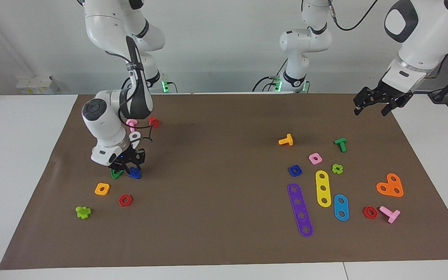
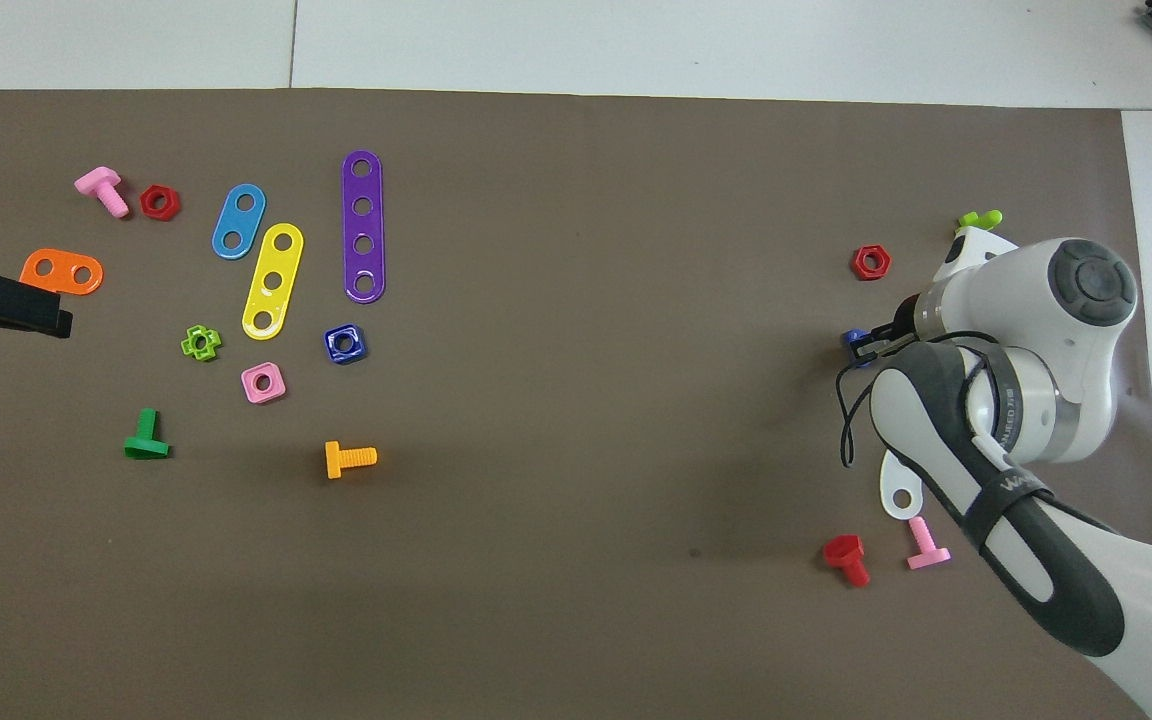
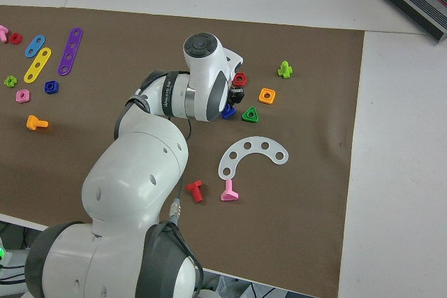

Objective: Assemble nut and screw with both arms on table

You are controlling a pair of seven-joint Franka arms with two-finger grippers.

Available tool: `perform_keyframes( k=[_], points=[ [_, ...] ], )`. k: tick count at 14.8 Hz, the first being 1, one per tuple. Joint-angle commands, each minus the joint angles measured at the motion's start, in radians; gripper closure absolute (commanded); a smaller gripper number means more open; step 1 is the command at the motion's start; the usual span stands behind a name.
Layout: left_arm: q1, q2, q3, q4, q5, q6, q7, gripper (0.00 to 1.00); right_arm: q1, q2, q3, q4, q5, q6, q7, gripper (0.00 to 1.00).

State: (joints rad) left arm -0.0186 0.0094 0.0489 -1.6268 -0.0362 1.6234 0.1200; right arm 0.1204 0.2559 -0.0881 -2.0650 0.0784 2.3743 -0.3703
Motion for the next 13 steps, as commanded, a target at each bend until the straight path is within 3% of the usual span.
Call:
perform_keyframes(
  k=[1,7,8,9,10,13],
  points=[
    [-0.011,-0.023,0.008,-0.021,0.022,0.013,-0.008,0.00,-0.015,-0.015,0.005,-0.024,0.027,0.039,-0.032,0.57],
    [-0.011,-0.023,0.008,-0.019,0.022,0.016,-0.008,0.00,-0.013,-0.018,0.005,-0.035,0.027,0.037,-0.033,0.63],
    [-0.012,-0.023,0.006,-0.019,0.027,0.018,-0.008,0.00,-0.013,-0.018,0.005,-0.037,0.027,0.037,-0.033,0.69],
    [-0.011,-0.023,0.008,-0.019,0.027,0.018,-0.008,0.00,-0.013,-0.021,0.005,-0.044,0.027,0.037,-0.033,0.81],
    [-0.011,-0.022,0.008,-0.018,0.027,0.016,-0.008,0.00,-0.013,-0.023,0.004,-0.049,0.027,0.036,-0.035,1.00],
    [-0.011,-0.023,0.008,-0.019,0.027,0.013,-0.007,0.00,-0.015,-0.020,0.004,-0.038,0.018,0.019,-0.035,1.00]
  ],
)
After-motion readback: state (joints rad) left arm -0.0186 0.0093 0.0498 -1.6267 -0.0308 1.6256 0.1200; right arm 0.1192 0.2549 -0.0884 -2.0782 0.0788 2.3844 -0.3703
